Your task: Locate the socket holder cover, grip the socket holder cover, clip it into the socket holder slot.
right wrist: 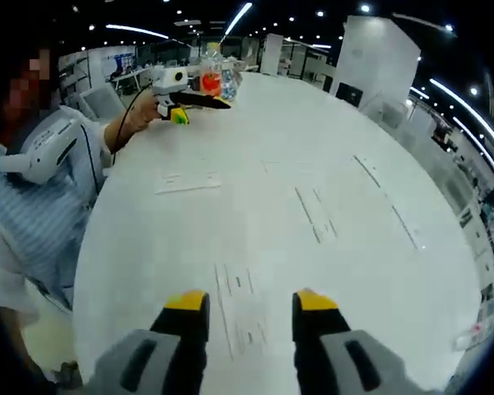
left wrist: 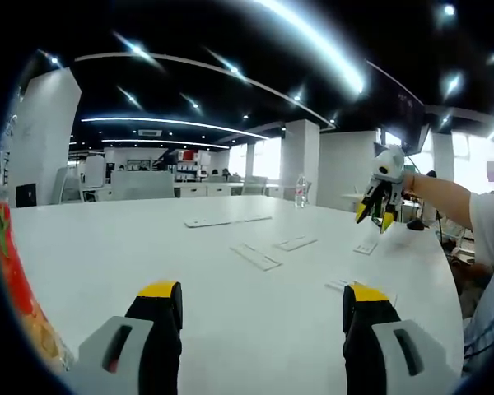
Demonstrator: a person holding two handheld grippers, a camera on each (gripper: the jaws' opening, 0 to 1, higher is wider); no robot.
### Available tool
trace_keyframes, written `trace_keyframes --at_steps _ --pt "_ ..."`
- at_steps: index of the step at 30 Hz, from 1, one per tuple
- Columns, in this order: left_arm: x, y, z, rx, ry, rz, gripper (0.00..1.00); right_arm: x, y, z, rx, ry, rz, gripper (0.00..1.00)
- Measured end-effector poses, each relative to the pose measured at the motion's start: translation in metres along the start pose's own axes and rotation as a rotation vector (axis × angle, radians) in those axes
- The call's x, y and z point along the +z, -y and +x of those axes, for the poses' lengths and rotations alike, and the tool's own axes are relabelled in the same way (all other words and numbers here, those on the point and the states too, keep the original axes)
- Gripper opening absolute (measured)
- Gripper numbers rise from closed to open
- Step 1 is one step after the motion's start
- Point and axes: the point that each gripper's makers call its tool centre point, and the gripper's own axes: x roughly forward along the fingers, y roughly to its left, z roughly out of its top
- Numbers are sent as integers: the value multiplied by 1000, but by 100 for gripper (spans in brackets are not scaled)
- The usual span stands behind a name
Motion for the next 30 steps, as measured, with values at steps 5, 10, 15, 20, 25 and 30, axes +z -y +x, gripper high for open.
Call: trace_keyframes --at_steps 5,10,15,20,25,30 --pt "-1 0 0 -2 -2 -1 80 -6 -2 13 32 -139 -30 38" --pt "-1 0 -1 -1 0 -6 80 -11 -4 18 59 -234 -52 37" --pt "-1 1 -1 -3 1 -5 80 -15 -6 20 79 -310 -58 36" --pt "-1 2 -1 -5 1 -4 80 -18 -6 22 87 -367 -72 35" --pt "-1 3 -1 -6 -3 -4 80 -23 -9 28 94 -402 -80 34" --pt "-2 3 -1 -8 -6 -4 80 -26 -12 30 108 -430 -86 34"
